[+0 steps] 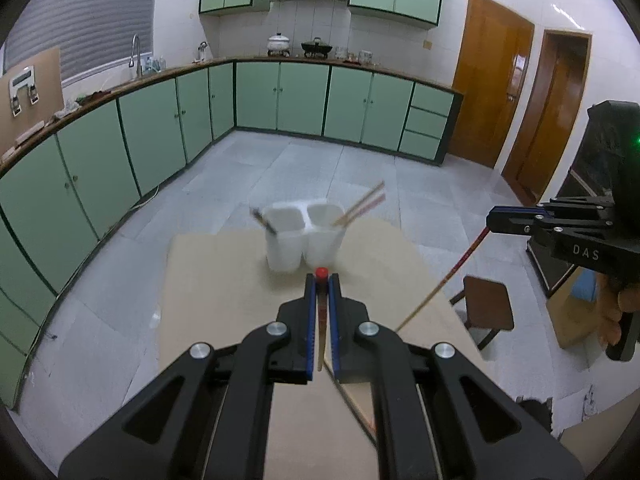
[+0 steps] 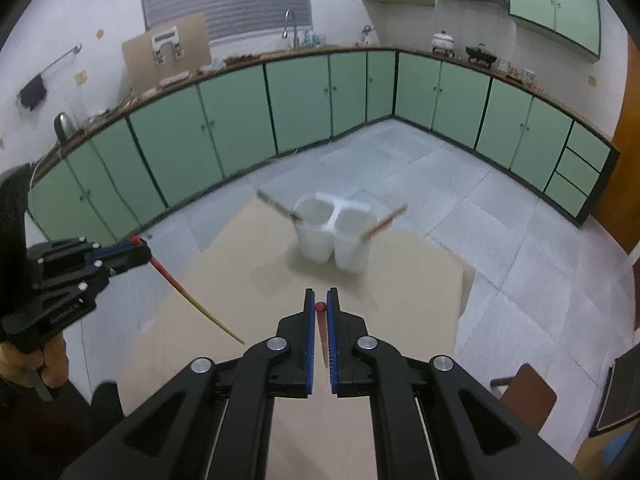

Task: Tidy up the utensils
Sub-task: 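Lift both red-patterned chopsticks and carry them over the holder, then lower both chopsticks into the holder and open both tools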

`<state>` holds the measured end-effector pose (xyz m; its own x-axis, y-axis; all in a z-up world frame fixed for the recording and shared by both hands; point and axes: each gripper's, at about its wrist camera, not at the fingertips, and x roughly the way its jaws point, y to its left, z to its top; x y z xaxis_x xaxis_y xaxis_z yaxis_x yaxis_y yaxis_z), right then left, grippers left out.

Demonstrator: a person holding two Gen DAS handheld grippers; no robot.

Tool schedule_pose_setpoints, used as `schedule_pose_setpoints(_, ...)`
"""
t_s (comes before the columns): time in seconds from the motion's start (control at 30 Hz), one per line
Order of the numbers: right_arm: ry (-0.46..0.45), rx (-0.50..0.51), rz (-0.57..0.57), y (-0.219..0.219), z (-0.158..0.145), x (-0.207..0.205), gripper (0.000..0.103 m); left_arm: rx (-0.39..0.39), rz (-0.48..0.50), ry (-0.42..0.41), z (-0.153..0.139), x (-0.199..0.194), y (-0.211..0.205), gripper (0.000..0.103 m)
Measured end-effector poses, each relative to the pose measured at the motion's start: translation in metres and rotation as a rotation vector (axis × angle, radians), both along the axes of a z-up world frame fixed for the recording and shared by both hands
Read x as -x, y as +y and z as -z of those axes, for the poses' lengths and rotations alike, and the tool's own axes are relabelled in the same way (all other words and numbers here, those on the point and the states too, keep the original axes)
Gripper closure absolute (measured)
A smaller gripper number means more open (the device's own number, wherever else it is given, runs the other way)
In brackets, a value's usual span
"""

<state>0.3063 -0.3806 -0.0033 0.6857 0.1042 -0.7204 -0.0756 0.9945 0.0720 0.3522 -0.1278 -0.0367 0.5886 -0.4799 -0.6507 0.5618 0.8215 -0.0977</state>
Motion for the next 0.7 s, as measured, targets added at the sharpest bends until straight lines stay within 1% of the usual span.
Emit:
schedule_pose_setpoints(0.1, -0.024, -0.002, 0.018, -0.003, -0.018, -0.022, 0.097, 0.014, -0.015, -0.003, -0.015, -0.025, -0.01, 0.098)
schedule_pose_setpoints(0.2, -0.047, 0.005, 0.041, -0.007, -0.038, -0.053, 0.097, 0.019, -0.029, -0.018, -0.03, -0.049, -0.021, 0.098)
schedule_pose_setpoints(0.3, -0.056, -0.013, 0.064, -0.011, -0.053, -0.081, 0.097, 0.024, -0.043, -0.037, -0.045, -0.071, -0.032, 0.098)
schedule_pose_setpoints(0.4, -0.071, -0.005, 0.084, -0.014, -0.064, -0.106, 0.097, 0.029, -0.062, -0.051, -0.057, -0.095, -0.045, 0.098)
schedule_pose_setpoints(0.53, -0.087, -0.01, 0.11, -0.022, -0.069, -0.138, 0.097, 0.037, -0.08, -0.075, -0.069, -0.122, -0.059, 0.098)
schedule_pose_setpoints(0.63, -0.099, -0.026, 0.131, -0.03, -0.067, -0.16, 0.097, 0.023, -0.097, -0.086, -0.066, -0.144, -0.07, 0.098)
schedule_pose_setpoints(0.7, -0.102, -0.042, 0.143, -0.036, -0.062, -0.174, 0.097, 0.015, -0.108, -0.089, -0.059, -0.161, -0.077, 0.098)
